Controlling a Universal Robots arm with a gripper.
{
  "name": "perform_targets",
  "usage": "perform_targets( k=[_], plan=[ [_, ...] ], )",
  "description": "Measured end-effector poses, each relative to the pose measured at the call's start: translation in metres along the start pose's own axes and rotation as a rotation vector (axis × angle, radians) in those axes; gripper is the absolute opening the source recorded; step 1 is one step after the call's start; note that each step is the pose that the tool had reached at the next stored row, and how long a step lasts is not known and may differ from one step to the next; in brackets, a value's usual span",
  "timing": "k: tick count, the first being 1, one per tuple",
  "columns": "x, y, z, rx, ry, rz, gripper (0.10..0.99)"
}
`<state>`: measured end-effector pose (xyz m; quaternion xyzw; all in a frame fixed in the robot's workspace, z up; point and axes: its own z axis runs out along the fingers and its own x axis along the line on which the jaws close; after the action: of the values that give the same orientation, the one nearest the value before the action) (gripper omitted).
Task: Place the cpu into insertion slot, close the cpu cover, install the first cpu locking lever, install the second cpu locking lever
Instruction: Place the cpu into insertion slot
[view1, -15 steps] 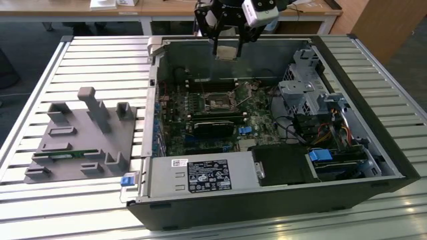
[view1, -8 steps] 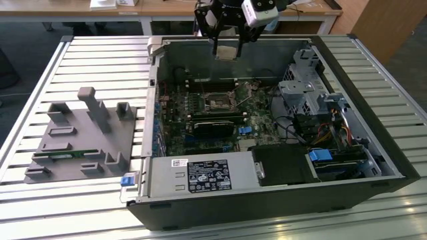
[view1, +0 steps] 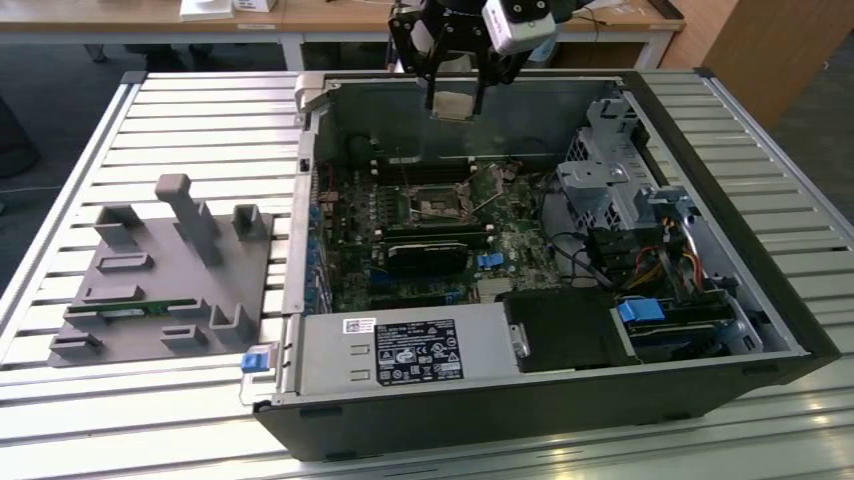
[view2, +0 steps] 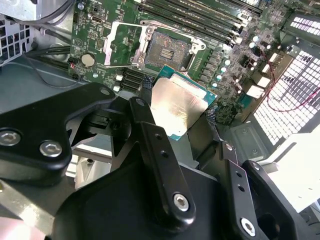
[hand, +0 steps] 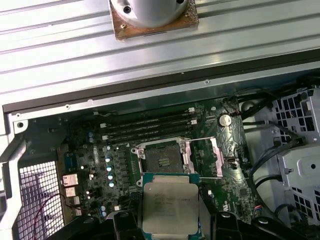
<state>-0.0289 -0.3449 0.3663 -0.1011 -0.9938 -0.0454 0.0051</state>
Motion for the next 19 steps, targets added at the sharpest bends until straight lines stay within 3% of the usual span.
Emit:
perform_targets(
  k=[19],
  plan=[
    [0.0006,-0.0001,0.0000,-0.001,-0.0027,0.030,0.537]
  ],
)
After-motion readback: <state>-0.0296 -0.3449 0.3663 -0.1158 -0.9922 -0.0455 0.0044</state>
